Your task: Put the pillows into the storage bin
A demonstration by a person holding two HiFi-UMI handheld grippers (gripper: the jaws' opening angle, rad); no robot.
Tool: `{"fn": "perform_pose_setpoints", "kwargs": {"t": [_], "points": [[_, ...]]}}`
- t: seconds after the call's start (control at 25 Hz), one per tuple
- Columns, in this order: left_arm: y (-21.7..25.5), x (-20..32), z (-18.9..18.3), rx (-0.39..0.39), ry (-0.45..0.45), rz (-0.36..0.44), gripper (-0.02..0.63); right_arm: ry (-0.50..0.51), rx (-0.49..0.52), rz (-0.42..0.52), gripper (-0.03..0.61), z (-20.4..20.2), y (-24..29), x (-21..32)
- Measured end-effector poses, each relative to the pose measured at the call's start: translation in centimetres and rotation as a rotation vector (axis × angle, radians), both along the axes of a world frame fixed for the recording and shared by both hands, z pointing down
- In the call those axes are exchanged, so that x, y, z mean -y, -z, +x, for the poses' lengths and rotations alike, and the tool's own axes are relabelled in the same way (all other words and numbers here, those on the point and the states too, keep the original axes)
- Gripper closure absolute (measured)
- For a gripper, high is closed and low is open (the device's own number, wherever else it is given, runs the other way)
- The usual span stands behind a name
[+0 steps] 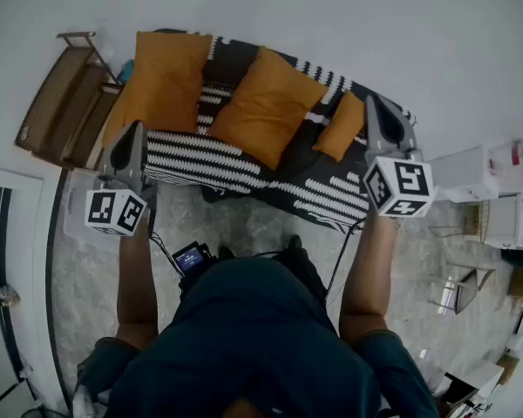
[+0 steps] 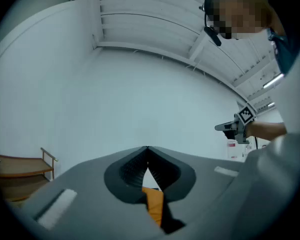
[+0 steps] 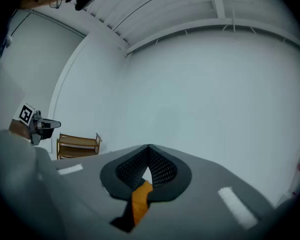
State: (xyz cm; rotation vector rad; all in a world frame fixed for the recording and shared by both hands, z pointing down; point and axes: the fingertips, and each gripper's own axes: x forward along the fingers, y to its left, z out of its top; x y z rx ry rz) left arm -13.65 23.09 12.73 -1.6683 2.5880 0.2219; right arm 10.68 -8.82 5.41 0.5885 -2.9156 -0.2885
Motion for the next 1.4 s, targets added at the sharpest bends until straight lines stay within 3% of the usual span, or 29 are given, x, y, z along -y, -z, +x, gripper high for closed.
{"fn": "perform_pose_setpoints", "kwargs": {"t": [0.4, 0.68, 1.0, 1.32, 1.4], "points": [[-1.6, 0.1, -1.5, -0.04, -0.003, 0.0, 0.614, 0.008, -0.025, -0.011, 0.575, -1.6, -0.9, -0.1], [-6.3, 3.4, -3.6, -0.157, 0.028, -0.036, 0.614, 0.06, -0.069, -0.082, 0.574, -5.8, -4.5, 4.5], [-17.1, 9.4, -8.4, -0.366, 0.154, -0.093, 0.614, 0.164, -0.184, -0.18, 0.574, -15.1, -14.4, 13.8], [-31.5, 15.5, -11.6, -0.62, 0.28, -0.133, 0.612, 0.255, -0.37, -0.271, 0.572, -23.8, -26.7, 21.8], [-35.5, 16.2, -12.0, -0.695, 0.3, -0.141, 0.568, 0.266, -0.42, -0.283, 0.561, -25.5, -29.7, 22.9]]}}
